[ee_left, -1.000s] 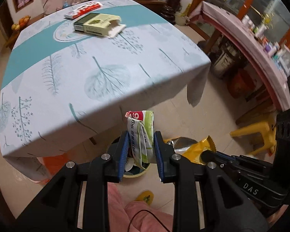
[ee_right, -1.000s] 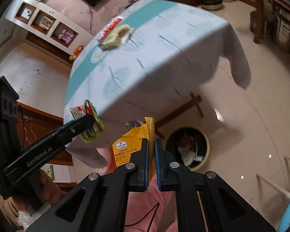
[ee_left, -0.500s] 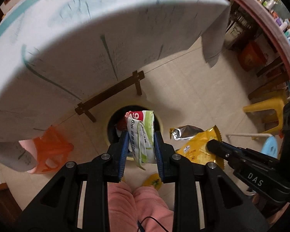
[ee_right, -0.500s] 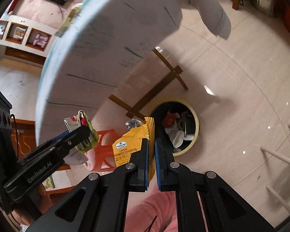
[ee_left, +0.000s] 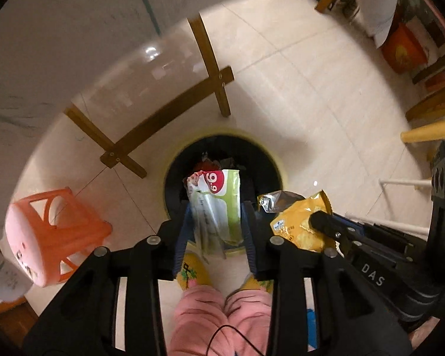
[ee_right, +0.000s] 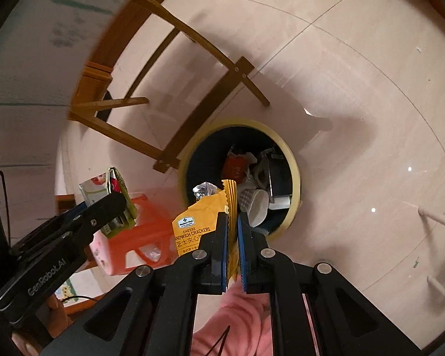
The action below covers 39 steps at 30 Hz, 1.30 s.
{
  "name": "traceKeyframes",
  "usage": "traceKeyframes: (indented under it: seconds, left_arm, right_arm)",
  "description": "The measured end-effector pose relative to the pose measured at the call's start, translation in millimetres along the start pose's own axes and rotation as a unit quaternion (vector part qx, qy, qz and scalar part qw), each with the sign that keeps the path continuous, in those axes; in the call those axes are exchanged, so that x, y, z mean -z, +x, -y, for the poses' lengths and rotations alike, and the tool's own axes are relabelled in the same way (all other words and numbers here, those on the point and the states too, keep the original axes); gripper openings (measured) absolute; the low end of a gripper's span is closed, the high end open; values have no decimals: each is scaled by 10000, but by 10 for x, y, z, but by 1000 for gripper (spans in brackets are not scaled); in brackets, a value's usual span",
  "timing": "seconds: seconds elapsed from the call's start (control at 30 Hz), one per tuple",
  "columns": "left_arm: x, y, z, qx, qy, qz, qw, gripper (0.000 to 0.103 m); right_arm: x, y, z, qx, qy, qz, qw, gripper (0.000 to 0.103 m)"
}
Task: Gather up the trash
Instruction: 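Open both tools to drop the packet and bag into the bin, then raise both tools back toward the remaining boxes on the table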
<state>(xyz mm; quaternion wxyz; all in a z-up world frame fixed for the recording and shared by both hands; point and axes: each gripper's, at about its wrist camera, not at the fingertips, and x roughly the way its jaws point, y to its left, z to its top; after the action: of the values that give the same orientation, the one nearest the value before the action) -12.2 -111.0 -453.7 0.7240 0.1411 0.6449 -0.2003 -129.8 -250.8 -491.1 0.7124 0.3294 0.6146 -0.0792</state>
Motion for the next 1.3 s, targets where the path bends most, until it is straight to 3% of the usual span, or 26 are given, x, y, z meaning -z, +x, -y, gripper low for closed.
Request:
traceKeyframes:
  seconds: [0.1, 0.13, 0.17, 0.23, 0.43, 0.63, 0.97, 1.3]
  left_arm:
    - [-24, 268, 12, -16, 149, -137, 9998, 38]
    - [-31, 340, 19, -33, 190, -185, 9996, 39]
    - [-32, 410, 15, -72, 242, -237, 9994, 40]
    - [-39, 523, 13, -129, 326, -286, 9990, 46]
    - [-45, 580, 95, -49, 527, -403, 9978, 58]
    - [-62, 398, 195, -73, 473, -349, 9982, 58]
    - [-81, -518, 329, -146, 524, -53, 9985, 58]
    - [-111, -1915, 357, -102, 394, 414, 9983, 58]
  right_arm:
    - [-44, 259, 78, -43, 121, -21, 9999, 9]
    - [-62, 324, 95, -95, 187, -44, 9998, 17]
    - [-63, 384, 133, -102, 251, -21, 9996, 33]
    - [-71, 450, 212, -57, 299, 91, 9995, 44]
    - [-97, 468, 292, -120, 463, 206, 9986, 48]
    - [-72, 292, 322, -77, 522, 294, 9982, 49]
    - [10, -503, 60, -34, 418, 542, 9976, 49]
    - [134, -1861, -440, -162, 129, 963, 9951, 49]
